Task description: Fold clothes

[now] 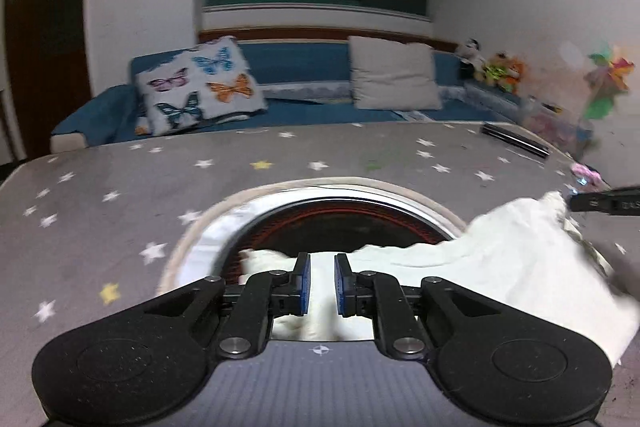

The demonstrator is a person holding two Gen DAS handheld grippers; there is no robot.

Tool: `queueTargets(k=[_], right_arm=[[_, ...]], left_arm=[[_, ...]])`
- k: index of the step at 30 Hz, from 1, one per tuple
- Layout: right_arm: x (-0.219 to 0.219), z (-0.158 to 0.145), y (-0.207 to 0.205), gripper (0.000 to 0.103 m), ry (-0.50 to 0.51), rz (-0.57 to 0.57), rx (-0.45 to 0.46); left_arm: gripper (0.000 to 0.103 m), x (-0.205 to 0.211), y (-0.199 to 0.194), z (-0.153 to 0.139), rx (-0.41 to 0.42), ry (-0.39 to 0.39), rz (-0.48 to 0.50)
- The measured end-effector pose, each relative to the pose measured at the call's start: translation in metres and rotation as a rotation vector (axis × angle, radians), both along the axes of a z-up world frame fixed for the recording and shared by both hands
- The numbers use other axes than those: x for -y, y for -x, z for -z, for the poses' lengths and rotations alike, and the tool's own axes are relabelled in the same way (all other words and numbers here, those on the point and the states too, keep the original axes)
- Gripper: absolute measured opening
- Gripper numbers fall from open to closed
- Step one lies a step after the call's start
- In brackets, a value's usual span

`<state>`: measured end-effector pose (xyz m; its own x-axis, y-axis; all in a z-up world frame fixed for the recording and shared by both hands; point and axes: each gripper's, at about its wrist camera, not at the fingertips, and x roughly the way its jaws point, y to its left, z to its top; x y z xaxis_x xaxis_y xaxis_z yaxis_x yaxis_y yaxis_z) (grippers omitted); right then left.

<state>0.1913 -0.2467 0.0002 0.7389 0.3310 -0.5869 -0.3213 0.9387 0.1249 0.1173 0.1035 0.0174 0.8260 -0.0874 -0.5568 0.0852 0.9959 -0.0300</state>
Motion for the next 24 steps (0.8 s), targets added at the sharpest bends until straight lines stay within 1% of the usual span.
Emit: queueTargets(k=[2, 5, 9, 13, 16, 19, 21, 24], right_arm=[[-0.01, 0.003, -0.004, 0.014, -0.002, -0.03, -0.009], [-0.023, 0.011, -0.014, 0.014, 0.014, -0.052, -0.022], [-0.025, 0.025, -0.029, 0.014, 0.054, -0.024, -0.048], [-0.017, 0.027, -0.033, 0.014, 0.046, -0.004, -0.062], [-0.02, 0.02, -0.03, 0.015, 0.053, 0.0, -0.047], [-0.028, 0.013, -0.03, 0.018, 0.025, -0.04, -0.033], [-0.039, 0.013, -0.031, 0.028, 0.024, -0.082, -0.031], [-0.056, 0.019, -0.036, 0.032, 0.049, -0.122, -0.055]], left_arm=[[0.014, 0.002, -0.012, 0.007, -0.03, -0.008, -0.007], [0.014, -0.005, -0.027, 0.018, -0.065, -0.007, -0.046], [0.013, -0.021, -0.036, 0.032, -0.094, -0.003, -0.089], [0.013, -0.026, -0.033, 0.037, -0.09, 0.011, -0.092], [0.013, -0.022, -0.031, 0.031, -0.076, 0.007, -0.096], [0.013, -0.013, -0.029, 0.021, -0.049, 0.012, -0.07], [0.014, -0.006, -0.03, 0.017, -0.041, 0.016, -0.042], [0.015, 0.004, -0.035, 0.02, -0.053, -0.008, -0.001]])
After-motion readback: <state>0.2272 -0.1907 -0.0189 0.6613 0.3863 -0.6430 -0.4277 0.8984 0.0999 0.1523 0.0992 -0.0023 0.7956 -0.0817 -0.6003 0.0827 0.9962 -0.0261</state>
